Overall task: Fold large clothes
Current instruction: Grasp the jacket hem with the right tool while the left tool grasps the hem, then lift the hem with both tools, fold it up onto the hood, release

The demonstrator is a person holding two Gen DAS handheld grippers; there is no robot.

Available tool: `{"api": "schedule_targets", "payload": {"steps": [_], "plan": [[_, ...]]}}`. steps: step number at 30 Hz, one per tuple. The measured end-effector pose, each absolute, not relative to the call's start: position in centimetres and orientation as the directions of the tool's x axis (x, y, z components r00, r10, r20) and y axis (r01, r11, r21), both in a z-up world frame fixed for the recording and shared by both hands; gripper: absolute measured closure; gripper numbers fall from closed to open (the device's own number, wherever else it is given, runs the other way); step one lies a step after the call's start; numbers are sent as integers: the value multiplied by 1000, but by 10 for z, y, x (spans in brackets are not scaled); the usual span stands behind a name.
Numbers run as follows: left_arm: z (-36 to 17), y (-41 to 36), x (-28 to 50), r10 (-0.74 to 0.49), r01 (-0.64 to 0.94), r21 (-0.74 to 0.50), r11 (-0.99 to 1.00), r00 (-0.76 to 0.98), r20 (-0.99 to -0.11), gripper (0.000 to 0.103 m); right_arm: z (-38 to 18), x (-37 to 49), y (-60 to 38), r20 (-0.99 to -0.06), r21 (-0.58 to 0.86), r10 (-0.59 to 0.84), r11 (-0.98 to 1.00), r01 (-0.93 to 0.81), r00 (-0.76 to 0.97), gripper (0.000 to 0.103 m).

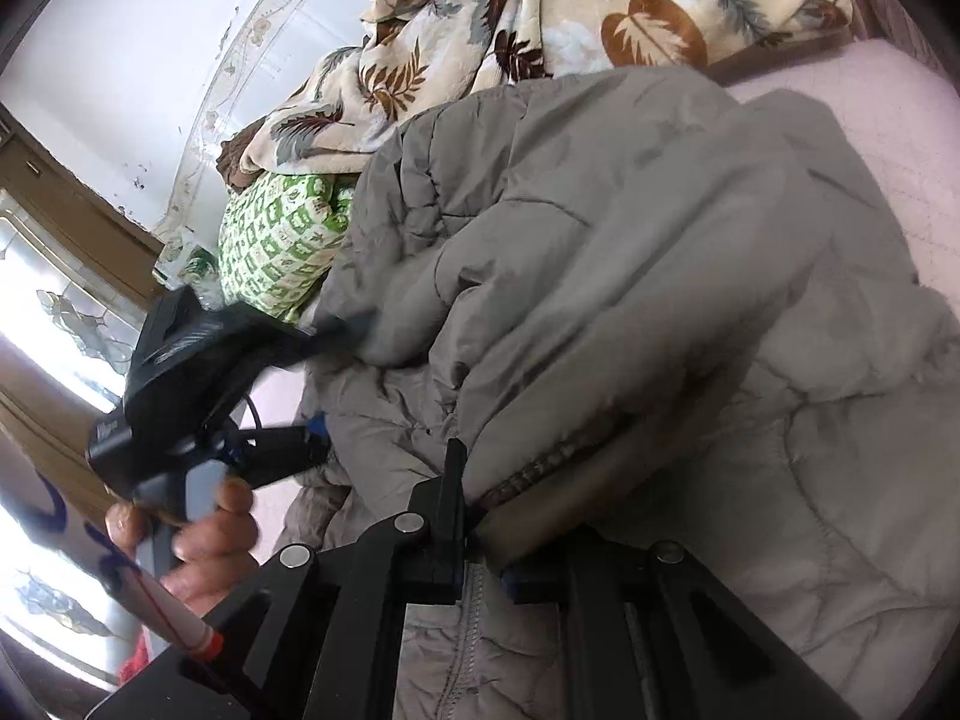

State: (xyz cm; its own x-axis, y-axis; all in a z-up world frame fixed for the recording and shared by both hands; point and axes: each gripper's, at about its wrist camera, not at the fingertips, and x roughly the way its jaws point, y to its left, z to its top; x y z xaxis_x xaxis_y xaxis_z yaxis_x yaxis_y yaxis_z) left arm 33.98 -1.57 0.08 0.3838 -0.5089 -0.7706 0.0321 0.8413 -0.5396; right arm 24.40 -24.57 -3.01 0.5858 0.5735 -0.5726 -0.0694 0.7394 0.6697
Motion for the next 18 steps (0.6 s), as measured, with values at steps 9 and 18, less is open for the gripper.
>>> {"api": "schedule_targets", "payload": {"steps": [9,18], "plan": [[-50,-9,349,-266,-74,-319,945,393,-880,79,-39,246,-228,-607,653,584,753,-80,539,85],[-43,-31,342,-144,-24,-171,985,433,-890,76,-2,224,-309,-629,557,365,827,71,686,76]]}}
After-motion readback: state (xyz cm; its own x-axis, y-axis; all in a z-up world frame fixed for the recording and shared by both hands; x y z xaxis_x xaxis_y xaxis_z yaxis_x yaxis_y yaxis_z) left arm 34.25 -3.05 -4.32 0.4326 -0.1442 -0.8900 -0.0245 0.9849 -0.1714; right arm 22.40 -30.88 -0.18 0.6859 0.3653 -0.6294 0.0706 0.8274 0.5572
